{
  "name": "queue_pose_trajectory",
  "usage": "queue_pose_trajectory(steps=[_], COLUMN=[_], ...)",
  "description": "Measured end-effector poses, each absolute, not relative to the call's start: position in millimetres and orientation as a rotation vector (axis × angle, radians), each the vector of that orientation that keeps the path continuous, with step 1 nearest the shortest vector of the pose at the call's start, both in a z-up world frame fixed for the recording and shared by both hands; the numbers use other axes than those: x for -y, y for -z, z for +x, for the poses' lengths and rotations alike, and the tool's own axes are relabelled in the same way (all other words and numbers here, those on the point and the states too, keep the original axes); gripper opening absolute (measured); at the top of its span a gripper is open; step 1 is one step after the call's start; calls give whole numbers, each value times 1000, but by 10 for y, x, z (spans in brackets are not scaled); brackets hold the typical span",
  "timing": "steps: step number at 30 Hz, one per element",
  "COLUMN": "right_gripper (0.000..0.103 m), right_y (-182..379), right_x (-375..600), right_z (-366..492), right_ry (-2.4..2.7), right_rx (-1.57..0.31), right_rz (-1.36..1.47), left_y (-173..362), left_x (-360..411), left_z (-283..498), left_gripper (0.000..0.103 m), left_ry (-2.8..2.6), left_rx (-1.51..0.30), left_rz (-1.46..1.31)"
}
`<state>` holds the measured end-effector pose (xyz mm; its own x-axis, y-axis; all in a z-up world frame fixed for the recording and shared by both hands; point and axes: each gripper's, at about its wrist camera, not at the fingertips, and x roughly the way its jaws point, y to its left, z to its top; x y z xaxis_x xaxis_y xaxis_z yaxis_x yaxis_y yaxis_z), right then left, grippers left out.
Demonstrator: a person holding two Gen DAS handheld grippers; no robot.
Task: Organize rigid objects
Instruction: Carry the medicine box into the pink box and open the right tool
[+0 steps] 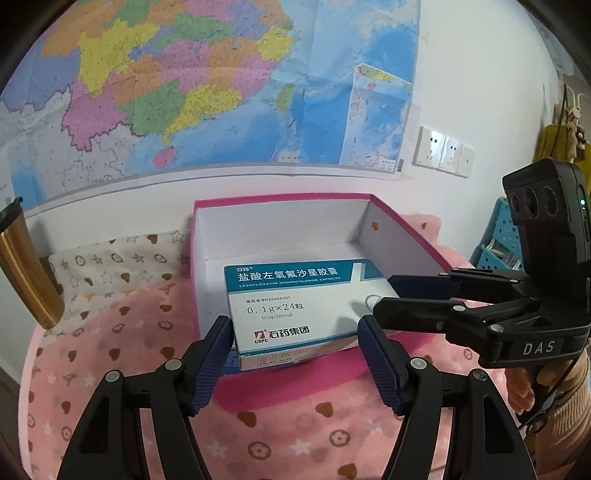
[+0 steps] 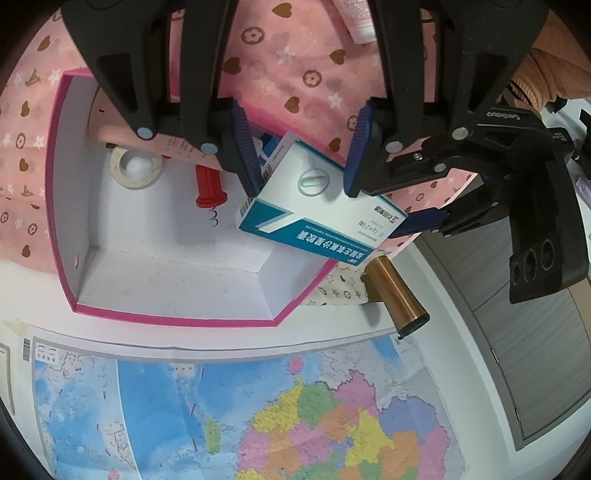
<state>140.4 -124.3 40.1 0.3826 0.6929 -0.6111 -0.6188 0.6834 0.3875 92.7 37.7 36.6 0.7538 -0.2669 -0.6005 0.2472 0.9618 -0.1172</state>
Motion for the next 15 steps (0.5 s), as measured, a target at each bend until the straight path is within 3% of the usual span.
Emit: queue_pose_trajectory(steps=[15], right_gripper=[49], right_y=[-232], right_x=[1150], right_z=[1593], right_ry=[-833], right_rx=[-895], right_rz=[118], left_y=[-157], left_x=[-450], left_z=[1155], left_gripper=[70], left_ry=[249], left_rx=[-723], left_rz=[-44])
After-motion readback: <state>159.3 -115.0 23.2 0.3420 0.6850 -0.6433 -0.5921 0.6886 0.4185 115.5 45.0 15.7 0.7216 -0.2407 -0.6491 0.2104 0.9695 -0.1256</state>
